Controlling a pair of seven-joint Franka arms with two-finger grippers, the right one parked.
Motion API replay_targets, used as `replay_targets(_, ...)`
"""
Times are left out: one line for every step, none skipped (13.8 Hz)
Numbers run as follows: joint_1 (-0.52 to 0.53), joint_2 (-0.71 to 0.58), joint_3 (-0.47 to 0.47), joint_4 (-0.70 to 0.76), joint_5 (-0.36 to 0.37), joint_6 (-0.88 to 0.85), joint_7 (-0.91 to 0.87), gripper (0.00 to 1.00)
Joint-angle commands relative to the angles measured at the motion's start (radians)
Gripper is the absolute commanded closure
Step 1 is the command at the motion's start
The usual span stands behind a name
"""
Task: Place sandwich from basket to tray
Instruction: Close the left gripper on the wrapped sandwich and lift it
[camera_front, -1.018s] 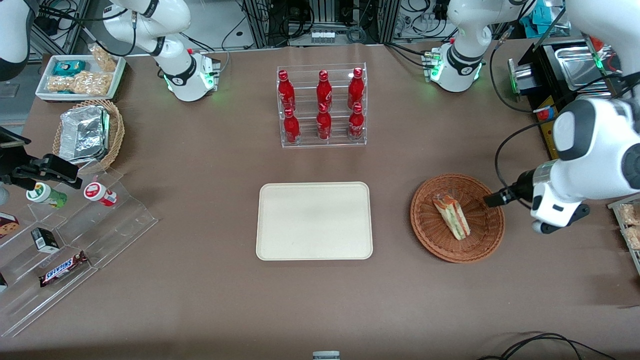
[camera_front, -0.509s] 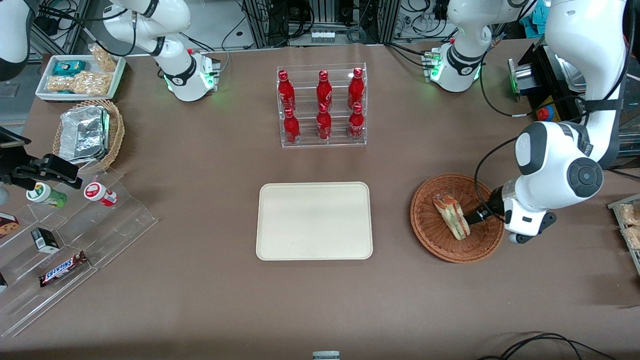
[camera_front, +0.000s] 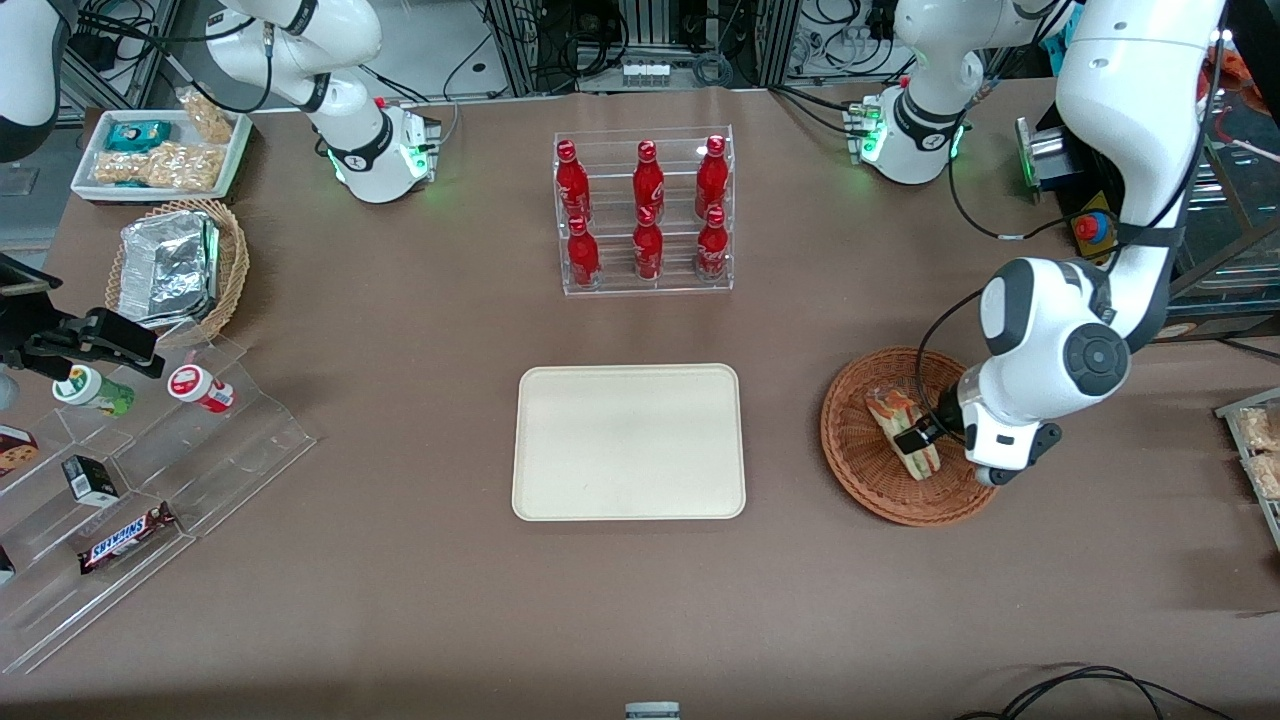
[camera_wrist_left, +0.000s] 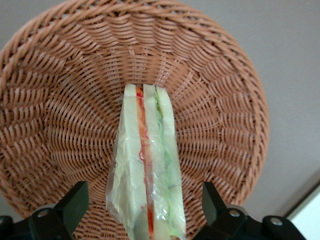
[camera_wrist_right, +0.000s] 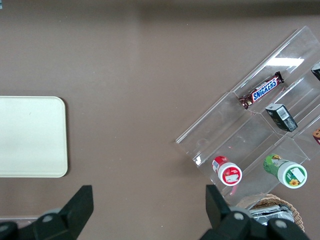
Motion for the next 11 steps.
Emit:
replay_targets(-0.003,0.005,0.004,-0.021,-0.009,0.024,-0.014,0.0)
replay_targets(-0.003,0.017,0.004,-0.021,-0.009,0.026,-0.014,0.0)
replay_targets(-0.003,0.026,0.004,-0.021,-0.009,0.026,-0.014,0.0)
replay_targets(-0.003,0.031,0.004,-0.024,-0.009,0.026,-0.014,0.0)
replay_targets(-0.003,0.036,0.004,-0.028,-0.009,0.024,-0.014,0.0)
replay_targets(-0.004,0.046,0.004,-0.03,-0.009,0.024,-0.014,0.0)
replay_targets(-0.004,0.056,0.004,-0.027,-0.009,0.026,-0.014,0.0)
replay_targets(-0.004,0.057,0.004,-0.022,-0.009,0.024,-0.014,0.22)
replay_targets(-0.004,0.05,0.004,-0.022,-0.009,0.006,-0.014,0.55)
replay_targets(-0.004,0.045,0.005,-0.021,-0.009,-0.013,-0.014,0.75)
replay_targets(-0.004,0.039,0.005,-0.019,-0.009,-0.017,-0.017,0.83)
